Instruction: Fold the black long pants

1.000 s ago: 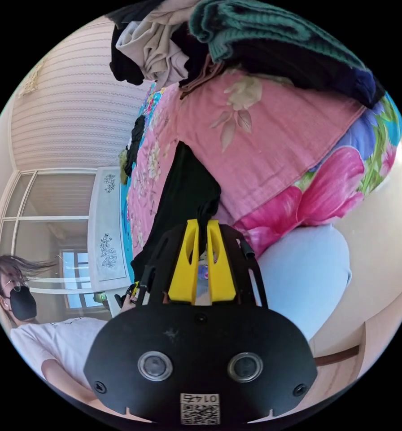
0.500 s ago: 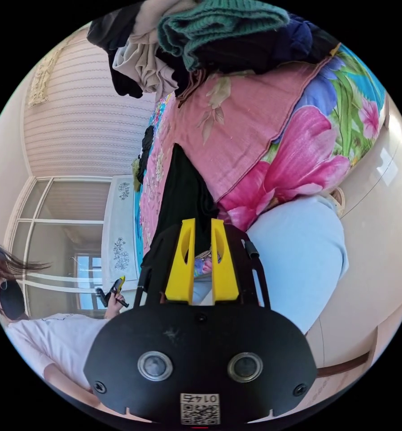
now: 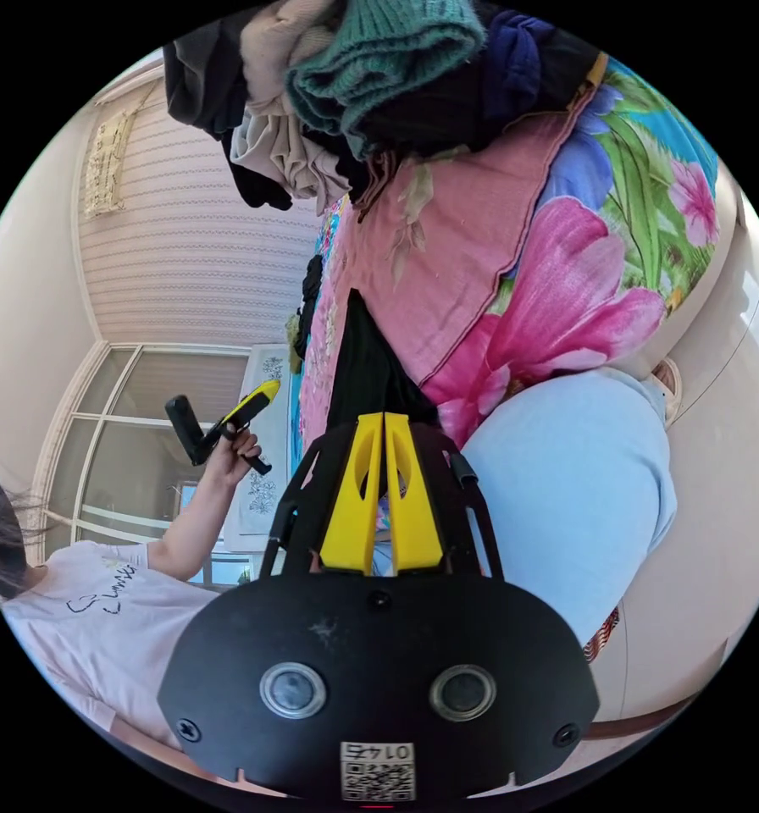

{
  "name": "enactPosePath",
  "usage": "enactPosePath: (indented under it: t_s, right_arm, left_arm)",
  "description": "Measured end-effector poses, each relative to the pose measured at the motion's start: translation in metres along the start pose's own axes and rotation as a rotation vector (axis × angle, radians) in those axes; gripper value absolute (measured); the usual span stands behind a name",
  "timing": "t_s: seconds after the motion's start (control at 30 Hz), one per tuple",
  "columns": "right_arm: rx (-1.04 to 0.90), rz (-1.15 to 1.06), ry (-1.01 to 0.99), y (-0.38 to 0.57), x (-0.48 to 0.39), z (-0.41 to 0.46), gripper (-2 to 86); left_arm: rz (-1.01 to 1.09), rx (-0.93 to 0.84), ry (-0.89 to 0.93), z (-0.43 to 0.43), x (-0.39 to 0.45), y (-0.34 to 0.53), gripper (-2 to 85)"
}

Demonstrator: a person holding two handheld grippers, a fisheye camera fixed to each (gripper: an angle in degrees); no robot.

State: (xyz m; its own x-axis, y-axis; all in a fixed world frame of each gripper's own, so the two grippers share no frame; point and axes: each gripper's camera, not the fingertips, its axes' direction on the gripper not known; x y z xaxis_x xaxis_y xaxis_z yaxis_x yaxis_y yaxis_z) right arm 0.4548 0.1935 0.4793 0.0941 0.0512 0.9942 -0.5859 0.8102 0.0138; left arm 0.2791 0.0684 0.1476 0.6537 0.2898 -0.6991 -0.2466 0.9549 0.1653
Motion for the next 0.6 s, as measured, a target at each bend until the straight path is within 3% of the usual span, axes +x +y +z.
enactPosePath:
  t_s: [0.13, 0.3, 0.6]
  right_arm:
    - [-0.016, -0.002, -0.014, 0.000, 0.002, -0.003, -0.2]
    - [-0.024, 0.002, -0.034, 0.001, 0.003, -0.006, -0.2]
    - [0.028, -0.056, -0.028, 0.001, -0.012, -0.014, -0.2]
  left_arm:
    - [0.103, -0.133, -0.020, 0.110, 0.040, -0.084, 5.8]
    - [0.190, -0.314, -0.064, 0.211, 0.070, -0.126, 2.3]
    - [0.140, -0.194, -0.081, 0.241, 0.077, -0.149, -1.0]
